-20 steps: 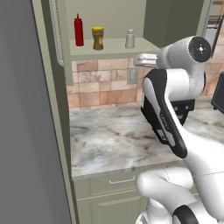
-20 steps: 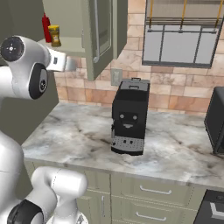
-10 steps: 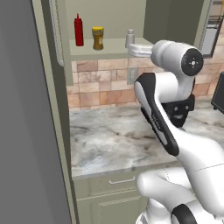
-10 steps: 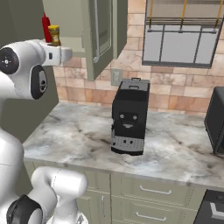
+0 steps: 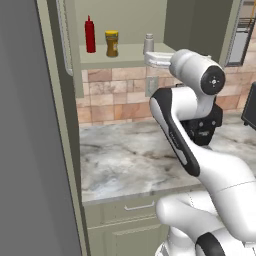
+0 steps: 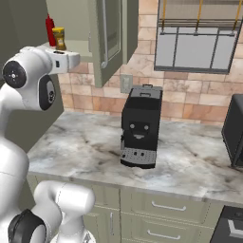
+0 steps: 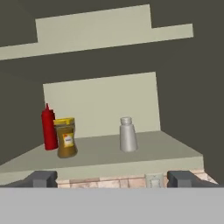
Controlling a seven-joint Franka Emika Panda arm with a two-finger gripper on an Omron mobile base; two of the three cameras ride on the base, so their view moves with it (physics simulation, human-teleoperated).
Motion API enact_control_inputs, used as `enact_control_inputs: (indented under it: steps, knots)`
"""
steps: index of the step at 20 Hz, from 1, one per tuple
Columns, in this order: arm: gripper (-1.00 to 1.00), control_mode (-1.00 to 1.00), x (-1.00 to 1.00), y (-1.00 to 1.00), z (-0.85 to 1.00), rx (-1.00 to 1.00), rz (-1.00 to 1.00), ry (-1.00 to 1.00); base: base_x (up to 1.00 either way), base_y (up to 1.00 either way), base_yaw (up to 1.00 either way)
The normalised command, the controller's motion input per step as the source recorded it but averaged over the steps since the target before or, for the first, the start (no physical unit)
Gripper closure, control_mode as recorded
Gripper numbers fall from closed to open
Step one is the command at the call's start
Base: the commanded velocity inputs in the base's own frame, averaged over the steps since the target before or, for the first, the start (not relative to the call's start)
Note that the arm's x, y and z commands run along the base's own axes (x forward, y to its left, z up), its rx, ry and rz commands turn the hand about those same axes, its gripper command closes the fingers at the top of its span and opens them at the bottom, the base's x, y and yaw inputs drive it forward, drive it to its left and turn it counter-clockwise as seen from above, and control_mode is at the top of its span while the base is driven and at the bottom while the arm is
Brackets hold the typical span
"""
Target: Collect the turmeric, ketchup, and shaker from the cabinet and place them next to the stove.
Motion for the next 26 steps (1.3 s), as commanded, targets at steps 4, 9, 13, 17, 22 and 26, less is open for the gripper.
enact_control_inputs:
  steps: [4, 9, 13, 17, 22, 26]
  knots:
    - [-1.00, -1.00, 0.01, 0.00, 0.05, 0.00, -0.06, 0.09, 0.00, 0.00, 0.00]
    - [-1.00, -1.00, 0.00, 0.00, 0.02, 0.00, -0.07, 0.10, 0.00, 0.00, 0.00]
    - [-1.00, -1.00, 0.06, 0.00, 0.00, -0.01, -0.05, 0.08, 0.00, 0.00, 0.00]
    - [-1.00, -1.00, 0.08, 0.00, 0.00, 0.00, 0.00, 0.04, 0.00, 0.00, 0.00]
    - [-1.00, -1.00, 0.08, 0.00, 0.00, 0.00, 0.00, 0.02, 0.00, 0.00, 0.00]
    - [-1.00, -1.00, 0.10, 0.00, 0.00, 0.00, 0.00, 0.00, 0.00, 0.00, 0.00]
